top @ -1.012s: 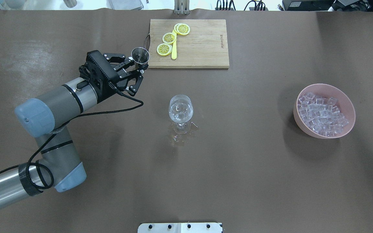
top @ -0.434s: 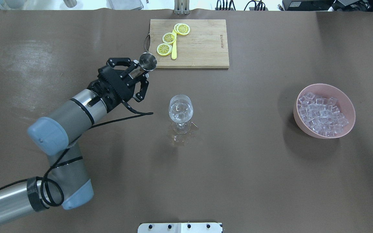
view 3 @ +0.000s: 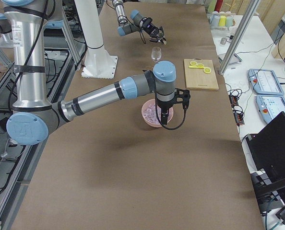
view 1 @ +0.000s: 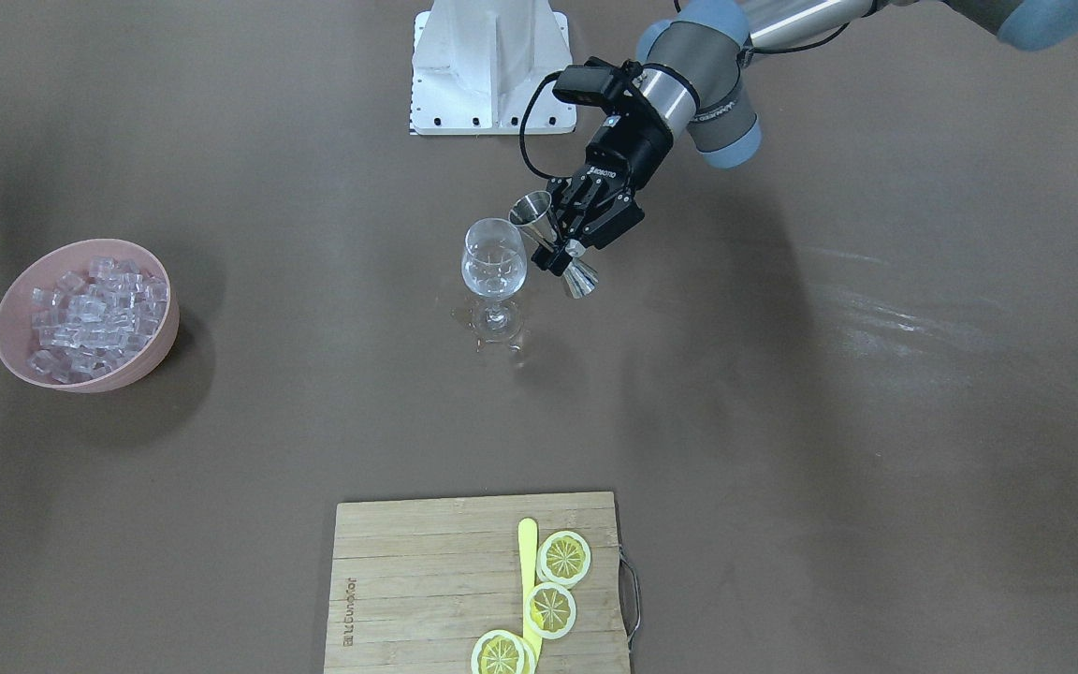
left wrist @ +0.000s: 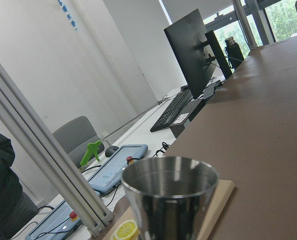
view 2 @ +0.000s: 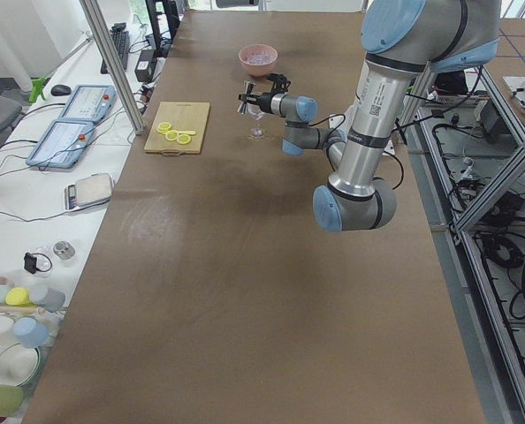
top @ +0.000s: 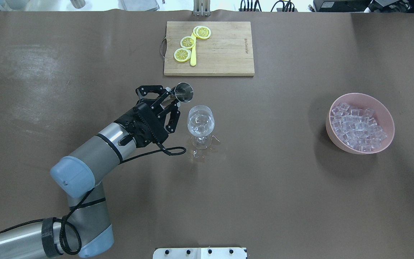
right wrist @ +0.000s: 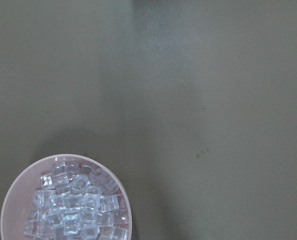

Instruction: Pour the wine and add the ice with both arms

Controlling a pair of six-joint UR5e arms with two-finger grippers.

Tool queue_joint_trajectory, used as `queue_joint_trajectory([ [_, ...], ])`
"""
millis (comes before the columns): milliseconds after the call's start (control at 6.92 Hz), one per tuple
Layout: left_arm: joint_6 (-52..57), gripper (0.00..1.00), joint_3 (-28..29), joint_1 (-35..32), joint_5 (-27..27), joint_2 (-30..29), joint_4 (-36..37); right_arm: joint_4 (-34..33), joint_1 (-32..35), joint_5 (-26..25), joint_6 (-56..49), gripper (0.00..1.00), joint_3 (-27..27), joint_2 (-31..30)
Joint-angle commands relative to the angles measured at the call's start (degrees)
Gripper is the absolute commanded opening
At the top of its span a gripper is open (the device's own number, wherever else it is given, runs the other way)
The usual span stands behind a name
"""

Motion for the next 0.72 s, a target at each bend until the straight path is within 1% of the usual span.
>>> queue_joint_trajectory([
  [0, 9.79, 0.00, 0.01, 0.27, 0.37, -0.65, 0.28, -0.03, 0.00, -0.04, 0.04, 1.00, -0.01, -0.08],
  [145, 14.10, 0.00, 0.01, 0.27, 0.45, -1.62, 0.54, -0.03, 0.00, -0.04, 0.04, 1.00, 0.07, -0.17],
  [289, 18.41, 0.00, 0.10, 0.27, 2.37, -1.71, 0.72, -0.03, 0.00, 0.04, 0.04, 1.00, 0.07, -0.34],
  [578, 25.46, 0.00, 0.27, -0.08, 2.83, -1.71, 0.81, -0.03, 0.00, -0.04, 0.04, 1.00, 0.16, -0.34],
])
